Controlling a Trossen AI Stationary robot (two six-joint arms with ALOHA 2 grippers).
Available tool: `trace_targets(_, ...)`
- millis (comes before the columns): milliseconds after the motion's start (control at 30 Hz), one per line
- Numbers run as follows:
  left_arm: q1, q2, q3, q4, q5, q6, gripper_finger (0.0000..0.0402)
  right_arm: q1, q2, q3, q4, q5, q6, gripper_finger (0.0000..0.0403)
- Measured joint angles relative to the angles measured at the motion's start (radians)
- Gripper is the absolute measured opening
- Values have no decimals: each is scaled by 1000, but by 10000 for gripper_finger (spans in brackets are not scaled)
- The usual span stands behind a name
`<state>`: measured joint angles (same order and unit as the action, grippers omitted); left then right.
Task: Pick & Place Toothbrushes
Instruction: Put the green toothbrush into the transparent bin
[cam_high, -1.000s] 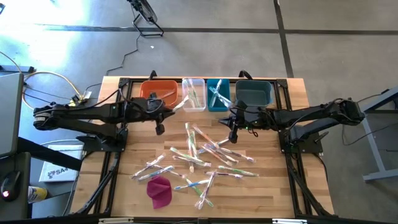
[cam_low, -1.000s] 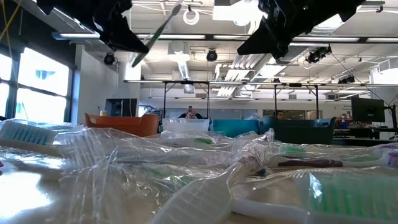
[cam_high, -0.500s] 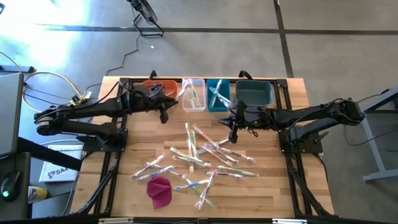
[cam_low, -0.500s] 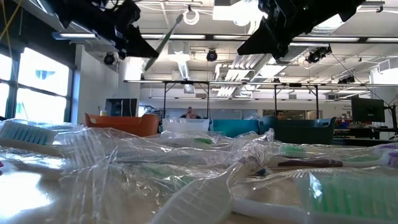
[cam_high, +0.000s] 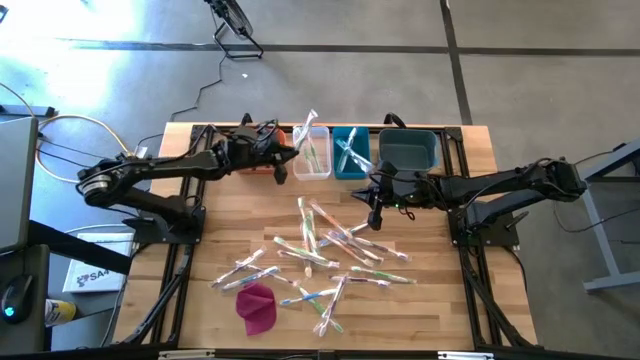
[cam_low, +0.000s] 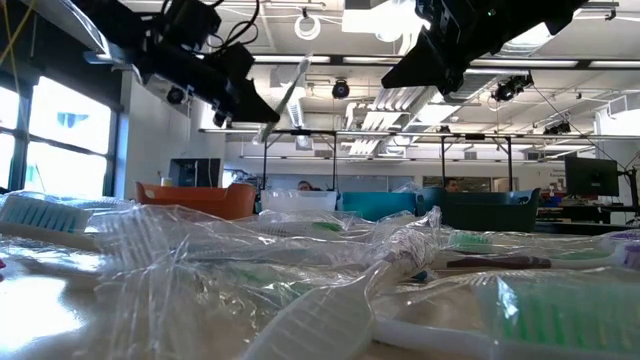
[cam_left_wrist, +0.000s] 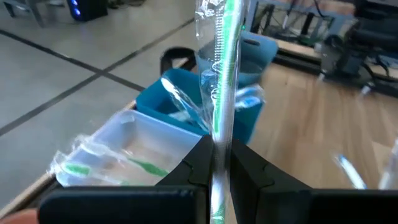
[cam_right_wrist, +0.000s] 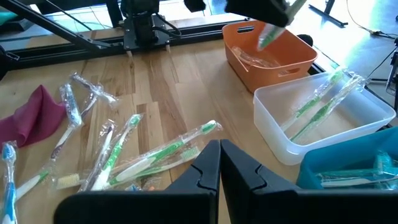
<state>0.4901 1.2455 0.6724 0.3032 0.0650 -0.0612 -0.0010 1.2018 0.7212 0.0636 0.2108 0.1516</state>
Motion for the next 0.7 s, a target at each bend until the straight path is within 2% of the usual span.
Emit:
trace_targets(333, 16, 125, 0, 175, 3, -42, 26, 0, 0, 0, 0, 0, 0, 4)
trace_targets(700, 20, 219, 0, 204, -80, -58, 26, 0, 0, 0, 0, 0, 0, 4)
